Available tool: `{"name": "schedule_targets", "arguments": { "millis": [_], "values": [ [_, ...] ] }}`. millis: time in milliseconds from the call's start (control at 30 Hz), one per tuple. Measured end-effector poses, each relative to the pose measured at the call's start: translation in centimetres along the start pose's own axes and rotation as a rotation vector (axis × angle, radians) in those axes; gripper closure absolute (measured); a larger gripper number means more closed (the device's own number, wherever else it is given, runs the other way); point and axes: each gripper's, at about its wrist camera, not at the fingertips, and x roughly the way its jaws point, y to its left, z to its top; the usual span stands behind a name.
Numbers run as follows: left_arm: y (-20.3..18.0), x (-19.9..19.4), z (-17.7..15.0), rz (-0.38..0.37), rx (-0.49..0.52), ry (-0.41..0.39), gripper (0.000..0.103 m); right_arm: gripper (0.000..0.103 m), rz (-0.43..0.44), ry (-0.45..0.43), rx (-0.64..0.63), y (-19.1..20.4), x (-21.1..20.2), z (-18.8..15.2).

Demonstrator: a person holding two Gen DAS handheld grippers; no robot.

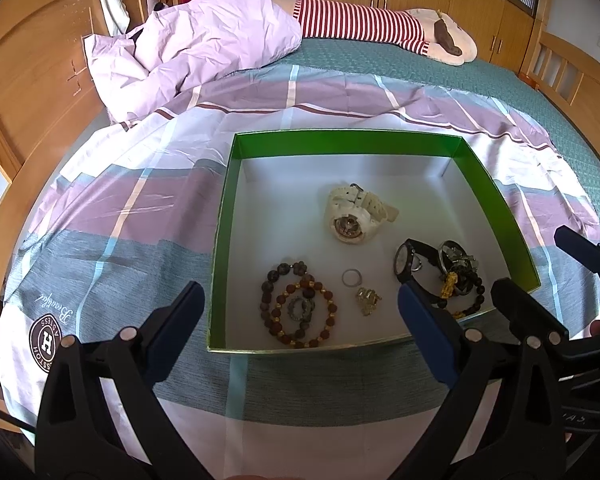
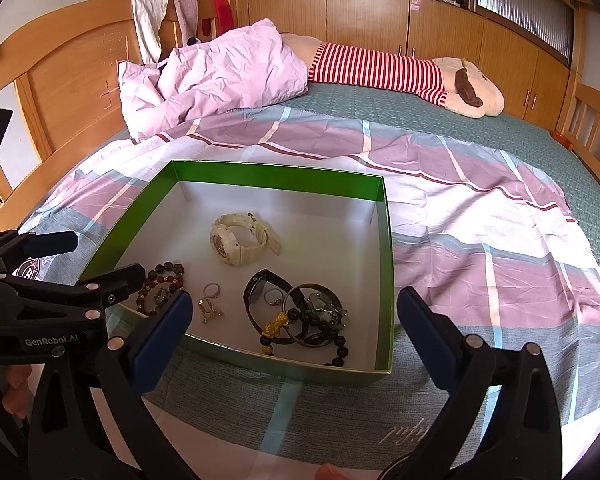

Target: Organize jewelry

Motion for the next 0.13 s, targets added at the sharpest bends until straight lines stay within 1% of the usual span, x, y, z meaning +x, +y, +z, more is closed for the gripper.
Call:
{"name": "schedule_targets", "arguments": {
  "millis": [133],
  "values": [
    [-0.05,0.01,-0.04,-0.014,0.003,0.009,0.005,0.003,-0.010,-0.014,-0.008,-0.27,-0.58,-0.30]
  ]
}}
